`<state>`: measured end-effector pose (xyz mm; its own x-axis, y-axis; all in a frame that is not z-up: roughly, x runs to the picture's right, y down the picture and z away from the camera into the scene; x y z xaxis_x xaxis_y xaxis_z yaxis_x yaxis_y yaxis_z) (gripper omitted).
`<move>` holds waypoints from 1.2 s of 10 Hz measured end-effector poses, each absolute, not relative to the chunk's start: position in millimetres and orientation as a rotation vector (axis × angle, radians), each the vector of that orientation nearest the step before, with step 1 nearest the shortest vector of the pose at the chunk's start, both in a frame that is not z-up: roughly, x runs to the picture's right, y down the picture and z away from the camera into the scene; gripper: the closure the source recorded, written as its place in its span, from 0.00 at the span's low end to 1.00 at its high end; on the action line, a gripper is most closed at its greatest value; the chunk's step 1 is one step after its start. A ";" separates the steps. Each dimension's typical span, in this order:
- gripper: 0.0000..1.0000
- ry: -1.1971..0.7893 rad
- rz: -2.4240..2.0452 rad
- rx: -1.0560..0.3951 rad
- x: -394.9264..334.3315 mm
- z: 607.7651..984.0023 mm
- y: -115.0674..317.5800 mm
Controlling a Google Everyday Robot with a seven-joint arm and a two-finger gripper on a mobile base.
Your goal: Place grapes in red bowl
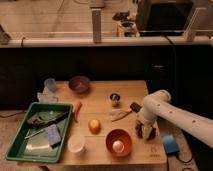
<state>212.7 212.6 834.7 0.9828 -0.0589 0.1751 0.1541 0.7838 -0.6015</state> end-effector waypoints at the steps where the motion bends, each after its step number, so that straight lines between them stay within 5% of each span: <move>1: 0.20 -0.150 -0.113 -0.662 212.3 836.4 212.7; 8: 0.45 -0.151 -0.097 -0.667 209.5 843.5 210.8; 12: 0.82 -0.154 -0.084 -0.669 211.2 845.4 210.5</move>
